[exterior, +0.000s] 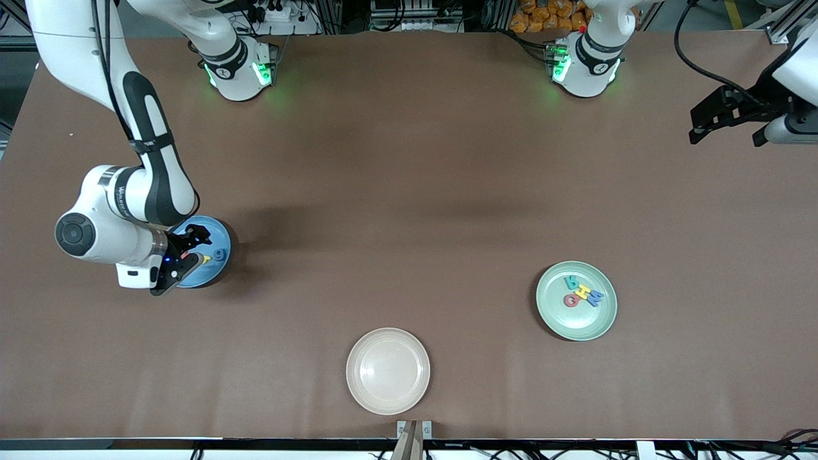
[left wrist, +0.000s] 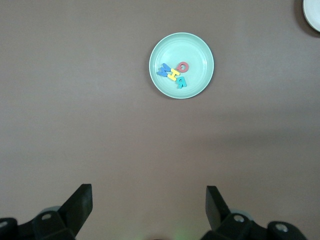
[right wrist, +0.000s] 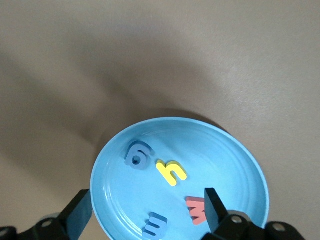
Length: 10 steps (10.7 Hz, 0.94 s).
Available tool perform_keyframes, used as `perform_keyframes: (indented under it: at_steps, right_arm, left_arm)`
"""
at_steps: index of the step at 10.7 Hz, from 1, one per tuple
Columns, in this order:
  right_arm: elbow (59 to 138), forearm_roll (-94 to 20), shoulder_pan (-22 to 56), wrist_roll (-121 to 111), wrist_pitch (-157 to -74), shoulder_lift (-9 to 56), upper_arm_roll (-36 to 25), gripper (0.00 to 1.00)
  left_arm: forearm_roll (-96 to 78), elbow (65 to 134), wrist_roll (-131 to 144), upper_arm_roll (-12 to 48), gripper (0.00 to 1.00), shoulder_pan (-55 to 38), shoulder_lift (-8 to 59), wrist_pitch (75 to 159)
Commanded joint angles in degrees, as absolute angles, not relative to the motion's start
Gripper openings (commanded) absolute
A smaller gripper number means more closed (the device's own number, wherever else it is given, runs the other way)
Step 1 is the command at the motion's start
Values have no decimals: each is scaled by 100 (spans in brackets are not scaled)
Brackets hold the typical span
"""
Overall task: Sort upper and lower case letters into plates
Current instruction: 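Place the blue a on the blue plate while the left gripper withdraws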
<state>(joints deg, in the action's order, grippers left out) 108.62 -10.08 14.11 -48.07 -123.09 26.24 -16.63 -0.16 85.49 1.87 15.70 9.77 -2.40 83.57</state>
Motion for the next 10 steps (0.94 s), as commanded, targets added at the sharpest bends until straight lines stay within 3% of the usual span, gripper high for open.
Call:
perform_keyframes:
  at_steps: [1,3,7,10]
  right_arm:
    - [10995,-976,1545,-4029,-11990,2163,-1591,100]
    - [11039,-932,1416,-3482,-11796,1987,-1355,100]
    - [12037,-132,248,-2121,-11891,979,182,100]
    - [12830,-18,-61,-2083,-11936,152,378,100]
  left_arm:
    - [-176,8640,35,1407,100,853,-378,8262]
    - [-176,8648,44,1371,100,844,-369,8262]
    - [-176,8657,26,1362,100,844,-360,8297]
    - [-176,8649,35,1380,100,853,-369,8314]
